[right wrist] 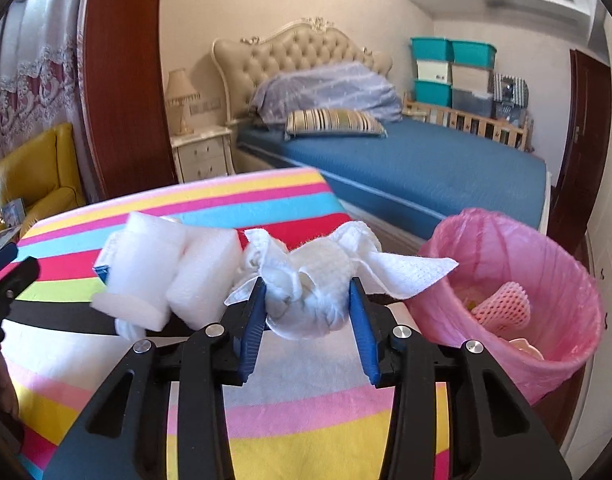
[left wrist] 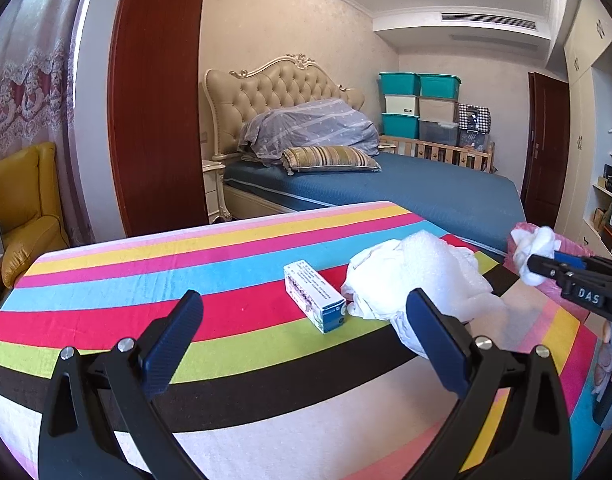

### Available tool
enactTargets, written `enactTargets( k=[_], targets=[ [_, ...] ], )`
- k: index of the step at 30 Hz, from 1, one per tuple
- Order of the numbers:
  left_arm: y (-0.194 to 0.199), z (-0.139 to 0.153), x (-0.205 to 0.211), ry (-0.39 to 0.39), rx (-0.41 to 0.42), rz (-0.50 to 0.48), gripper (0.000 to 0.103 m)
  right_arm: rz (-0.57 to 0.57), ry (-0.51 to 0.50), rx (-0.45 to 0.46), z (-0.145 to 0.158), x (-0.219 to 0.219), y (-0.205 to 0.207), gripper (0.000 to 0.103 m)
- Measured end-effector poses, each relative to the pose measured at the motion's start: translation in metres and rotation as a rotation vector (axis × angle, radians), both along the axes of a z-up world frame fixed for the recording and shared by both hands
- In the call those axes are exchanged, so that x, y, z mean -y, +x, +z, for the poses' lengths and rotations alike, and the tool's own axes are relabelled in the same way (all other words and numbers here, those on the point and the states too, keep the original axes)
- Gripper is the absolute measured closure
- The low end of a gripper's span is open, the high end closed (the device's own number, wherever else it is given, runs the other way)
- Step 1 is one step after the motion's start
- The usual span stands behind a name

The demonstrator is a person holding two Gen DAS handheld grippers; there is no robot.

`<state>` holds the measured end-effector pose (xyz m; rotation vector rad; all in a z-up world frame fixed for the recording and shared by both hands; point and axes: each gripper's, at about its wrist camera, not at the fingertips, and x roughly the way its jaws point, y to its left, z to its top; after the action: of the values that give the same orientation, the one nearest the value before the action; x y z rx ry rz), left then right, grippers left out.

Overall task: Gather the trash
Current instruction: 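Grasp the crumpled white tissue with the right tool while the left tool grasps a white foam sleeve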

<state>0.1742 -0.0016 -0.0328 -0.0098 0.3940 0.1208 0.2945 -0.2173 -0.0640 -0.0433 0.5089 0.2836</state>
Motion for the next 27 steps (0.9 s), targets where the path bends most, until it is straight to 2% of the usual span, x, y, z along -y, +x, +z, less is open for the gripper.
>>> enactTargets(
  k=[6, 13, 18, 23, 27],
  targets=[
    [0.006, -0.001, 0.01, -0.032, -0.027, -0.057, 0.005, -0.07, -0.007, 0.089, 0.01, 0.006, -0.013, 0.063],
    [0.026, -0.007, 0.054, -0.036, -0.098, -0.172, 0.005, -0.106, 0.047, 0.074, 0.007, 0.032, -0.012, 0.063],
    [0.043, -0.012, 0.079, -0.012, -0.143, -0.183, 0.005, -0.102, 0.084, 0.074, 0.006, 0.04, -0.013, 0.063],
    [0.057, -0.017, 0.089, -0.047, -0.184, -0.191, 0.005, -0.09, 0.1, 0.072, 0.004, 0.043, -0.011, 0.063],
    [0.062, -0.019, 0.103, -0.007, -0.203, -0.195, 0.005, -0.092, 0.124, 0.066, 0.002, 0.049, -0.008, 0.063]
  ],
)
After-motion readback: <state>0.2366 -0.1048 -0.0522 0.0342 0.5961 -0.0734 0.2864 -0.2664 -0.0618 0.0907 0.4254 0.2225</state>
